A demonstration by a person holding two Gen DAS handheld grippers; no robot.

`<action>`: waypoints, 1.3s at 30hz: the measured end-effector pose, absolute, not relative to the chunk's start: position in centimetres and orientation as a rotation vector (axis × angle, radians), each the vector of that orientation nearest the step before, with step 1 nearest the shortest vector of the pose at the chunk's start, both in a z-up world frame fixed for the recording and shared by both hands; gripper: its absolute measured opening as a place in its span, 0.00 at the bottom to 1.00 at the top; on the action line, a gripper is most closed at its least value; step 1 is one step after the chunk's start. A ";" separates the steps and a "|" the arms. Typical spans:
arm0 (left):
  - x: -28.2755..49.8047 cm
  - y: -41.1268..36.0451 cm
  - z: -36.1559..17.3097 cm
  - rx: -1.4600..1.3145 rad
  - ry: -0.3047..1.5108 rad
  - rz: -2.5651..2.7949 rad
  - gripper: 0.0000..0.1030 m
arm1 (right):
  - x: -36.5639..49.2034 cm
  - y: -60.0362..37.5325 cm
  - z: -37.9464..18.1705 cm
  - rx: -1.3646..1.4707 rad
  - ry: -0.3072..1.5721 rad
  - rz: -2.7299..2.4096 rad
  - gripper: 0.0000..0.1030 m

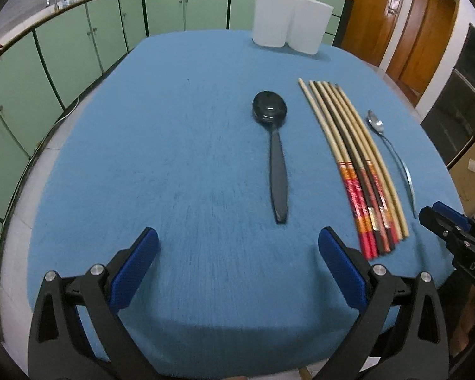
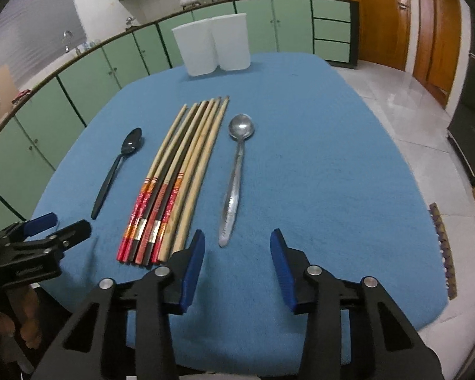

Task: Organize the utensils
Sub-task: 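Grasp the black spoon with the left tool while the right tool grasps the metal spoon, then lift both spoons and carry them over the white utensil holder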

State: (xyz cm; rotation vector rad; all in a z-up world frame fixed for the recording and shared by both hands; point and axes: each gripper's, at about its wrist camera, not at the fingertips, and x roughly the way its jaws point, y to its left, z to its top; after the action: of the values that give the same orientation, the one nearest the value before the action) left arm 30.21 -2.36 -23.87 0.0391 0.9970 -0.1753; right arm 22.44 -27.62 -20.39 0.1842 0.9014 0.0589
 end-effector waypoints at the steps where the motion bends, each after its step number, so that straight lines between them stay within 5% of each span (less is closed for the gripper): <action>1: 30.2 -2.6 -23.8 0.050 1.004 -0.176 0.95 | 22.8 -27.4 -20.4 0.179 0.905 0.061 0.41; 7: 30.6 -3.7 -24.0 0.120 0.987 -0.166 0.96 | 24.0 -27.2 -20.8 0.137 0.900 0.070 0.31; 12: 29.9 -3.6 -23.7 0.120 0.984 -0.155 0.96 | 24.8 -28.0 -20.9 0.098 0.881 0.060 0.10; 15: 29.2 -3.3 -23.5 0.085 0.956 -0.161 0.89 | 24.9 -28.8 -21.0 0.136 0.880 0.068 0.10; 21: 28.8 -3.9 -23.0 0.069 0.904 -0.176 0.53 | 24.6 -28.6 -21.2 0.117 0.855 0.095 0.10; 25: 28.8 -3.9 -22.7 0.027 0.906 -0.214 0.10 | 24.4 -28.7 -21.1 0.128 0.847 0.098 0.10; 39: 29.9 -3.0 -16.5 -0.046 0.888 -0.251 0.10 | 24.3 -29.3 -14.5 0.162 0.737 0.143 0.09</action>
State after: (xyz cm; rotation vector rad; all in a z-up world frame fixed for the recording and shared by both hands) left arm 29.87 -2.97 -16.53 -0.0457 0.8876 -0.2512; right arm 24.31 -29.33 -14.48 0.1618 0.7374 0.1431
